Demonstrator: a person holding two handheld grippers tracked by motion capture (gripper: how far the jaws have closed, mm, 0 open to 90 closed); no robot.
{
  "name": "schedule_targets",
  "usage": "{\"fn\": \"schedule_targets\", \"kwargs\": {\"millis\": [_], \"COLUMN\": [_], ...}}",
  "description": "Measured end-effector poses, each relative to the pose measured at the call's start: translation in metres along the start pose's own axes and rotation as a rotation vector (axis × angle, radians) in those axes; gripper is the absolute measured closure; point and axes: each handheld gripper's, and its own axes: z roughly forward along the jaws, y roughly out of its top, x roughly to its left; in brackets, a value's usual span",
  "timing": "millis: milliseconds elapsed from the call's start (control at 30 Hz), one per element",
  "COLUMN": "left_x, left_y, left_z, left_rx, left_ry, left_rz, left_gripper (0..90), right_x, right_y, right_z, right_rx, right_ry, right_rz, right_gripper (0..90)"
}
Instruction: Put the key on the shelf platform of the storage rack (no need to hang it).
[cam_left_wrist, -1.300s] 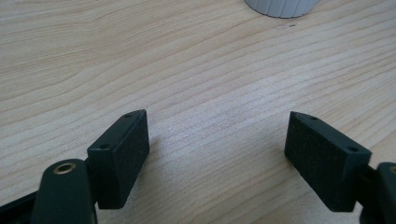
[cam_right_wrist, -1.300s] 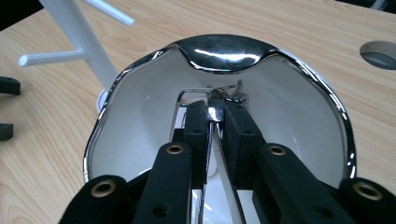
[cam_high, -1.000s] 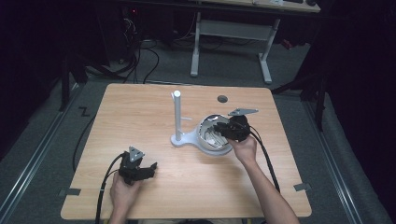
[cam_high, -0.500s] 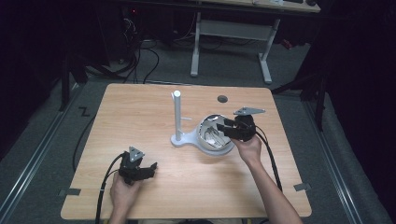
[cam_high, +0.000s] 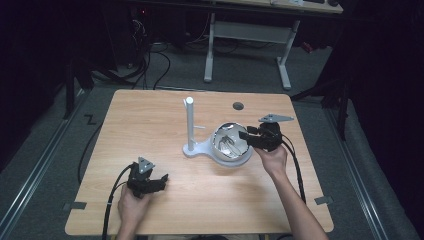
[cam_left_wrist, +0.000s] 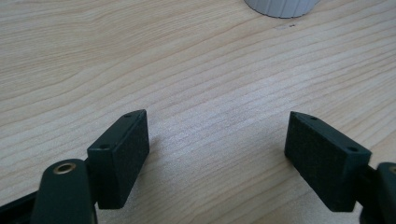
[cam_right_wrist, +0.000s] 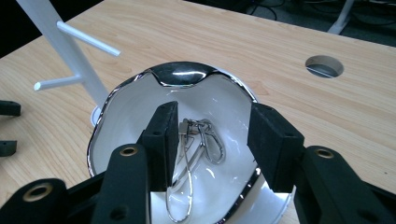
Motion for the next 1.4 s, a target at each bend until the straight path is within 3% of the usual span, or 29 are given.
{"fn": "schedule_targets", "kwargs": {"millis": [1000, 1400], "left_x": [0.0, 0.0], "left_y": [0.0, 0.0], "left_z": [0.0, 0.0], "left_rx": [0.0, 0.001], "left_ry": [0.0, 0.0], "left_rz": [0.0, 0.0], "left_gripper": [22.4, 22.4], "right_x": [-0.015, -0.021], "right_y": [-0.004, -0.015], "right_z": [-0.049, -0.064], "right_rx": [-0.039, -0.06], "right_ry": [-0.052, -0.069], "right_rz": [0.024, 0.048], "right_gripper": [54.2, 54.7]}}
